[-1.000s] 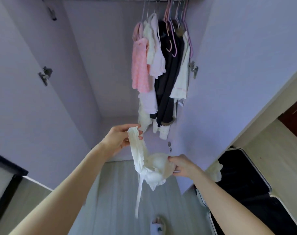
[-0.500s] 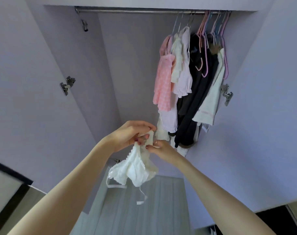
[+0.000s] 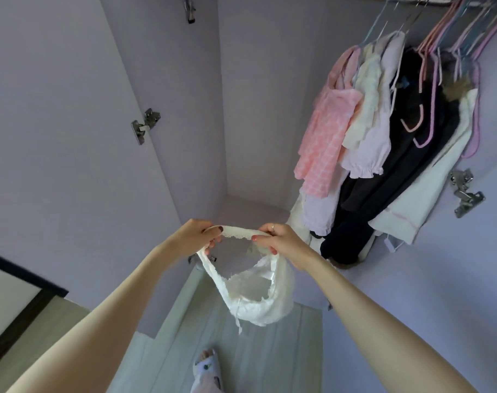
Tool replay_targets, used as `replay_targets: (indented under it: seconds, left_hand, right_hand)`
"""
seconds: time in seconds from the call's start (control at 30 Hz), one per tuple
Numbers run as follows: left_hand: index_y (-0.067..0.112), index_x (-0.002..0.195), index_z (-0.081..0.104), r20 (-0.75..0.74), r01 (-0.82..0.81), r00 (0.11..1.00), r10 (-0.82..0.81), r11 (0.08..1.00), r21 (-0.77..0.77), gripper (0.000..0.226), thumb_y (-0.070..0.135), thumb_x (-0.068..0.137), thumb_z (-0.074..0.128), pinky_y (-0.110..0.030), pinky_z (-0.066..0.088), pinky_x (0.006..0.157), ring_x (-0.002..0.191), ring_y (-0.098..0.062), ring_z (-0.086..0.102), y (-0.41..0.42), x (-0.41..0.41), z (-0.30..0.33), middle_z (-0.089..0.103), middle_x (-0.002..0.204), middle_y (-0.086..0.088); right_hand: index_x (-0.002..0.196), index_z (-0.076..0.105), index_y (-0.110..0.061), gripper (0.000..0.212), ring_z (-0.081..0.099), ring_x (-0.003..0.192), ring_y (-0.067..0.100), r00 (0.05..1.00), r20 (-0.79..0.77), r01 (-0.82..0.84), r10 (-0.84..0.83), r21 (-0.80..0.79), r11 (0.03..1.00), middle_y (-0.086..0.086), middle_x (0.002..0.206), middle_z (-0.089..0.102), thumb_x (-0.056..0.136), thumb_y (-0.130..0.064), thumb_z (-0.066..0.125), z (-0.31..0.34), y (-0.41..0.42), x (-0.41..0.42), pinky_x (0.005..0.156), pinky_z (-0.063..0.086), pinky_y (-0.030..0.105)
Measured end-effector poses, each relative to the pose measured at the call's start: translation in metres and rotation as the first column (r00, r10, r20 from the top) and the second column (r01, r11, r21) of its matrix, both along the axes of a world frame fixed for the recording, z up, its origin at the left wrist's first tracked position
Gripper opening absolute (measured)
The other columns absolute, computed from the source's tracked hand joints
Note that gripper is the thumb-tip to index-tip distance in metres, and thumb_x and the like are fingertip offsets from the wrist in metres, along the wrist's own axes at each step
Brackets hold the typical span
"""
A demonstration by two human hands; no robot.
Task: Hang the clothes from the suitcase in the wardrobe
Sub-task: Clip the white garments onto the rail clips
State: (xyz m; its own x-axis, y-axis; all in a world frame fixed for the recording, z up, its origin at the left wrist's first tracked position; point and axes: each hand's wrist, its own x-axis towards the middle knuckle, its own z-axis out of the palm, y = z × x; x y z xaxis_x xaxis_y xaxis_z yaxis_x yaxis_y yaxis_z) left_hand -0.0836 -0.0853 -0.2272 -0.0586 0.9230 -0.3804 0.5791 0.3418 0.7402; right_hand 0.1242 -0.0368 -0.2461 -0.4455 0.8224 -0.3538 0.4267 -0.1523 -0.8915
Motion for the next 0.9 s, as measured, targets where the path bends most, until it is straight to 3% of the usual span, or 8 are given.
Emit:
replay_targets:
  seconds: [0.1,0.2,0.3,0.37,0.53,0.73,0.8,0.9]
  left_hand:
    - [0.012,0.068,0.058,0.155,-0.117,0.981,0.118,0.993,-0.016,0.032,0.022,0.096,0.047,-0.026,0.046,0.066,0.053,-0.016,0.049,0.024,-0.016,-0.019,0.050,0.060,-0.006]
    - [0.008,0.064,0.053,0.349,-0.239,0.907,0.234,0.970,-0.028,0.035,0.020,0.096,0.048,-0.023,0.046,0.061,0.049,-0.012,0.051,0.040,-0.025,-0.038,0.050,0.062,-0.007]
    - [0.006,0.065,0.055,0.410,-0.271,0.861,0.302,0.953,-0.132,0.034,0.020,0.095,0.049,-0.031,0.043,0.074,0.064,-0.019,0.053,0.052,-0.040,-0.079,0.058,0.059,-0.003]
    - [0.010,0.060,0.053,0.344,-0.275,0.878,0.332,0.940,-0.204,0.037,0.020,0.095,0.049,-0.030,0.040,0.074,0.063,-0.020,0.050,0.059,-0.052,-0.117,0.057,0.052,0.002]
    - [0.012,0.058,0.051,0.199,-0.306,0.906,0.373,0.903,-0.301,0.035,0.018,0.093,0.050,-0.015,0.036,0.051,0.051,-0.014,0.042,0.087,-0.077,-0.214,0.046,0.053,0.000]
    - [0.015,0.053,0.052,0.071,-0.381,0.899,0.433,0.849,-0.365,0.036,0.034,0.083,0.052,-0.027,0.037,0.061,0.056,-0.019,0.045,0.124,-0.110,-0.369,0.046,0.053,-0.001]
    - [0.017,0.052,0.050,-0.011,-0.384,0.914,0.406,0.855,-0.349,0.033,0.043,0.071,0.042,-0.026,0.037,0.064,0.061,-0.022,0.046,0.133,-0.121,-0.431,0.047,0.054,-0.001]
    - [0.012,0.057,0.051,-0.101,-0.389,0.921,0.377,0.873,-0.293,0.039,0.036,0.087,0.045,-0.024,0.034,0.055,0.058,-0.016,0.045,0.148,-0.135,-0.524,0.048,0.056,0.002]
  right_hand:
    - [0.065,0.054,-0.019,0.024,0.041,0.055,0.011,0.997,0.056,-0.042,0.044,-0.029,0.999,-0.002,0.058,0.045,0.088,-0.015,0.061,-0.019,0.026,-0.020,0.057,0.034,0.020]
    - [0.064,0.057,-0.015,0.024,0.047,0.065,0.012,0.986,0.130,-0.094,0.102,-0.071,0.993,0.001,0.064,0.055,0.088,-0.017,0.060,-0.042,0.047,-0.036,0.063,0.035,0.018]
    - [0.070,0.062,-0.010,0.016,0.047,0.063,0.009,0.975,0.176,-0.108,0.139,-0.174,0.979,0.003,0.071,0.059,0.086,-0.016,0.061,-0.080,0.065,-0.057,0.063,0.033,0.020]
    - [0.068,0.062,-0.012,0.016,0.047,0.061,0.007,0.969,0.199,-0.100,0.148,-0.232,0.967,0.003,0.069,0.059,0.085,-0.013,0.063,-0.116,0.076,-0.073,0.059,0.035,0.017]
    - [0.079,0.067,-0.015,0.004,0.049,0.061,0.003,0.938,0.269,-0.126,0.216,-0.317,0.940,0.002,0.076,0.061,0.083,-0.015,0.065,-0.224,0.104,-0.109,0.054,0.035,0.010]
    - [0.097,0.068,-0.005,0.015,0.051,0.067,0.007,0.932,0.258,-0.138,0.256,-0.400,0.906,0.003,0.080,0.060,0.084,-0.012,0.064,-0.384,0.149,-0.149,0.060,0.038,0.015]
    - [0.091,0.067,-0.006,0.007,0.053,0.065,0.012,0.945,0.203,-0.144,0.257,-0.448,0.882,0.006,0.076,0.060,0.086,-0.008,0.063,-0.446,0.166,-0.165,0.059,0.040,0.017]
    - [0.077,0.060,-0.010,0.014,0.056,0.048,0.010,0.984,0.126,-0.052,0.126,-0.472,0.880,0.009,0.069,0.060,0.089,-0.005,0.059,-0.535,0.197,-0.187,0.050,0.043,0.017]
